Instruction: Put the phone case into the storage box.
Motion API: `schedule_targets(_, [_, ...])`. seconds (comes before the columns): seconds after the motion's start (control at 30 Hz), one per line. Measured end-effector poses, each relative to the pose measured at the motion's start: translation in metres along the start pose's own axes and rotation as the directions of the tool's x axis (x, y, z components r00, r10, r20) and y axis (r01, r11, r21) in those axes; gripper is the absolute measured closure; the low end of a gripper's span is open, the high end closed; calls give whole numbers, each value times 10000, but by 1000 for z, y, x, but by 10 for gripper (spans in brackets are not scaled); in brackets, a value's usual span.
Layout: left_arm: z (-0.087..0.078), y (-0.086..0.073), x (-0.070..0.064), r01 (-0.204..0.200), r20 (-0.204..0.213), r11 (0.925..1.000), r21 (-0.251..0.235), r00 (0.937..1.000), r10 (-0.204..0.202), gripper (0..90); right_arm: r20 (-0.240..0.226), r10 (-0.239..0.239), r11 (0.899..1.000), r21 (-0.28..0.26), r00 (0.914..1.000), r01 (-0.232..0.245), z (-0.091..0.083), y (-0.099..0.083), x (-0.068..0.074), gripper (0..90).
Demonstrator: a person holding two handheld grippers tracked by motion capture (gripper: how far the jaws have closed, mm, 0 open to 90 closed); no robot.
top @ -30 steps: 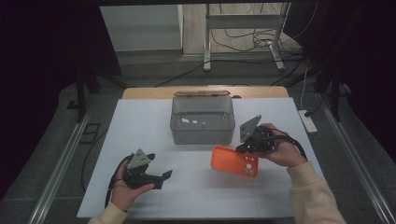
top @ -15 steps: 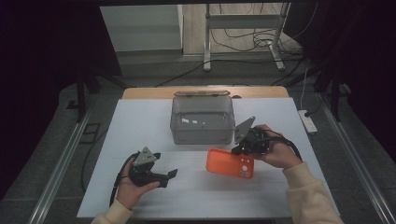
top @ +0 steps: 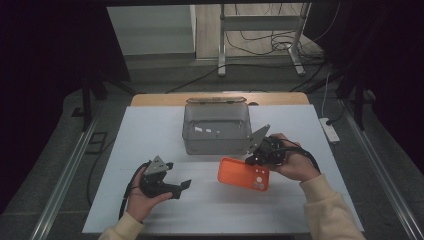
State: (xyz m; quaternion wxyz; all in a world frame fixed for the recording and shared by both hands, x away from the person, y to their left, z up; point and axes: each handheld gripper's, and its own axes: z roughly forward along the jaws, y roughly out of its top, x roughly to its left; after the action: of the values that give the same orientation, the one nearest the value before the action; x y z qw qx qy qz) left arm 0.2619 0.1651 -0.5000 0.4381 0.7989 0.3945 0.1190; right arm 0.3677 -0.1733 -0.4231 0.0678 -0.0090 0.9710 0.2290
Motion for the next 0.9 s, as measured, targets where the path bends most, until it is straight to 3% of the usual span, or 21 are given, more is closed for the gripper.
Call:
schedule_targets(0.33, [-2,5,-6,120,457,9998,-157,9989,-113,98,315,-339,9994,18,9989,339,-2,17,8,887])
schedule_targets(0.57, [2,13,-12,587,1137,9981,-199,9919,-560,123,409,-510,9987,49,9979,508,0,21,9,887])
schedule_targets(0.9, [9,23,-18,468,1276,9988,-142,9908,-446,126,612,-584,9983,99,9964,579,1,22,10,887])
